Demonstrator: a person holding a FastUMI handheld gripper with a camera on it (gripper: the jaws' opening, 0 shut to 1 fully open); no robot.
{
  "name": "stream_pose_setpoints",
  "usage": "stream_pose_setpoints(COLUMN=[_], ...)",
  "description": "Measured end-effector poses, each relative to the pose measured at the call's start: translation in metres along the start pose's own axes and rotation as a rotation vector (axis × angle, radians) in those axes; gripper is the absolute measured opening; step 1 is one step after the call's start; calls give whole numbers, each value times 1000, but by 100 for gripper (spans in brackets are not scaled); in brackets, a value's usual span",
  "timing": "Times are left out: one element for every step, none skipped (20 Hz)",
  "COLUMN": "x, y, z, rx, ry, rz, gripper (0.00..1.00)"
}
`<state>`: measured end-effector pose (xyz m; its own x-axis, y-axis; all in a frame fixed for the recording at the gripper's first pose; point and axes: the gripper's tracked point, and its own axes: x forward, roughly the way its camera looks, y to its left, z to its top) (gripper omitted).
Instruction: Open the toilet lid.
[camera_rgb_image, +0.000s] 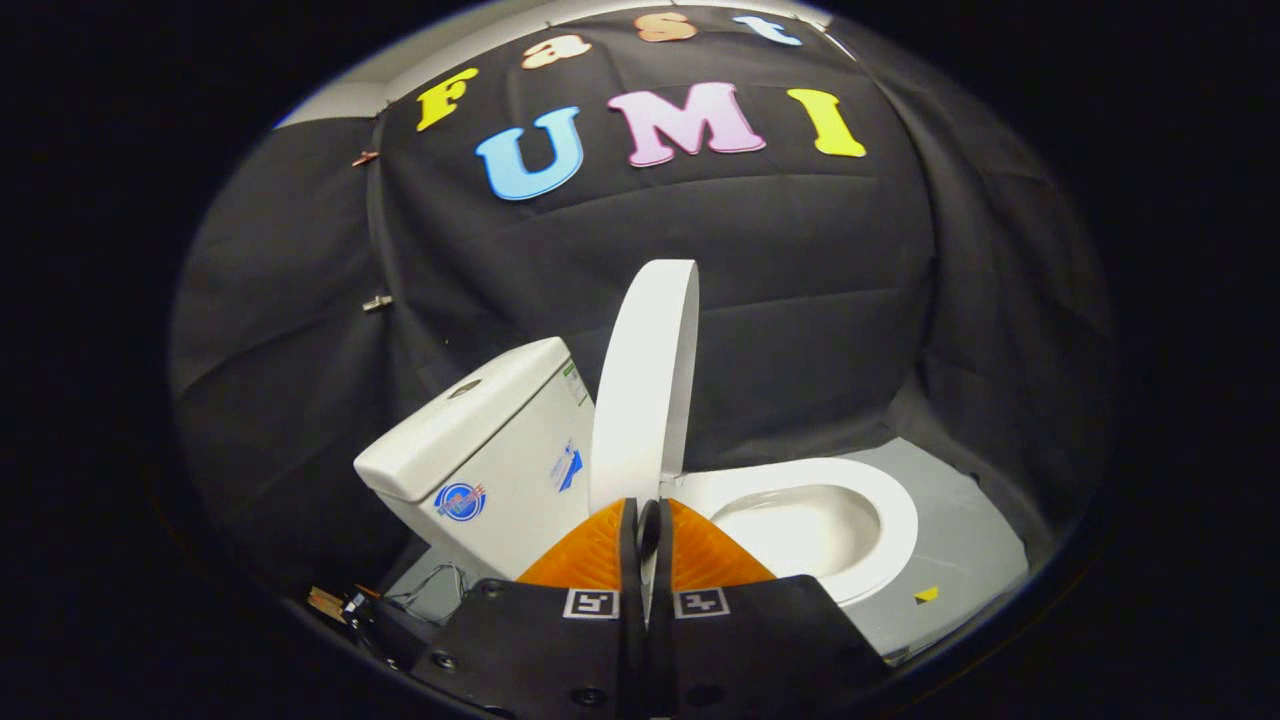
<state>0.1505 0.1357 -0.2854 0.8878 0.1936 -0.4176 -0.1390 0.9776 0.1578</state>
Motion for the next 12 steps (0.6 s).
stream_pose_setpoints(x=[1, 2, 4, 5, 7, 8, 9, 10, 11, 13, 14, 17], y=[9, 16, 22, 28, 34, 39, 45, 52, 58, 64, 71, 76], z=[0, 0, 0, 1, 1, 0, 0, 0, 0, -1, -2, -3], rx=[-23, -41, -55, -71, -92, -114, -139, -161, -182, -202, -219, -234], ry=[-3, -4, -6, -6, -3, -1, 0, -1, -2, -4, -3, -2], rz=[10, 16, 21, 26, 30, 31, 29, 27, 26, 29, 33, 35], gripper=[5, 5, 5, 5, 5, 5, 5, 5, 5, 5, 5, 5])
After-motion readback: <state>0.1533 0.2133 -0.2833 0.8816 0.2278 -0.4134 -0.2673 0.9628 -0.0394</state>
